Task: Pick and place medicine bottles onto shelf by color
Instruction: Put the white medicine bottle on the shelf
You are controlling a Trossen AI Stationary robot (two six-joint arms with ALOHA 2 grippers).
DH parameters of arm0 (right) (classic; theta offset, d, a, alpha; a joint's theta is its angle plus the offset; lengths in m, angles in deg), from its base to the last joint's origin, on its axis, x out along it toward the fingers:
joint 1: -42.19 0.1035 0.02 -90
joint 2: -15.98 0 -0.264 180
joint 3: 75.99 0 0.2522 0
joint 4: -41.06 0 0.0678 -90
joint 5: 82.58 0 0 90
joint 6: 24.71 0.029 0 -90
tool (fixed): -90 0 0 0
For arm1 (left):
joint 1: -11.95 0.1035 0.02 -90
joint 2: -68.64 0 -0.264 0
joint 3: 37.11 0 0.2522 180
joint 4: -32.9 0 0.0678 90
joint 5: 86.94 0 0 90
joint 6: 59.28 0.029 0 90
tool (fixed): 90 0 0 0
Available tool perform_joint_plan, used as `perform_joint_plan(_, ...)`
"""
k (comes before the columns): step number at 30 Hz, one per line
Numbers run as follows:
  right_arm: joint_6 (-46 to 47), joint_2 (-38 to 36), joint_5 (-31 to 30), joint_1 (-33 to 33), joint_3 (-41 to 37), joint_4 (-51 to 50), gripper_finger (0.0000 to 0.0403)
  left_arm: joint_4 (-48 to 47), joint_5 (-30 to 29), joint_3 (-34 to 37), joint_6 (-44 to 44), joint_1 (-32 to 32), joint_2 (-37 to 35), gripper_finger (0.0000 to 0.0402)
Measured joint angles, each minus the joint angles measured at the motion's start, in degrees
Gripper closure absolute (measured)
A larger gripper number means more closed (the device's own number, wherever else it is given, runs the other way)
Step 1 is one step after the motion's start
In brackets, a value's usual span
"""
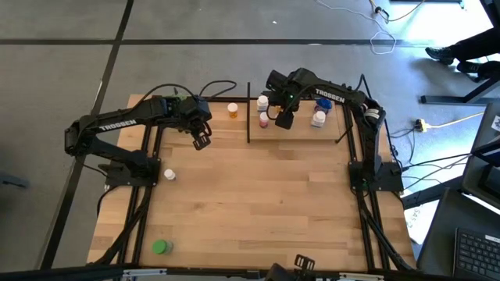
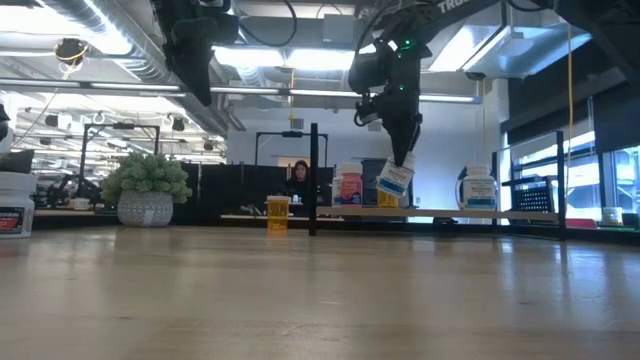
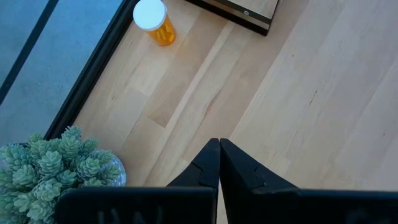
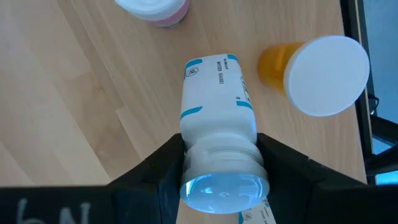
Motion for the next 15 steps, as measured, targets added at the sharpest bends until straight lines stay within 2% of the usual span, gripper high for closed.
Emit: perform_joint_plan(15, 3.3, 0.0, 0.0, 0.0, 0.0, -3.1, 0.0224, 0.0, 0.0, 0.0, 0.0, 0.0, 0.0, 0.0401)
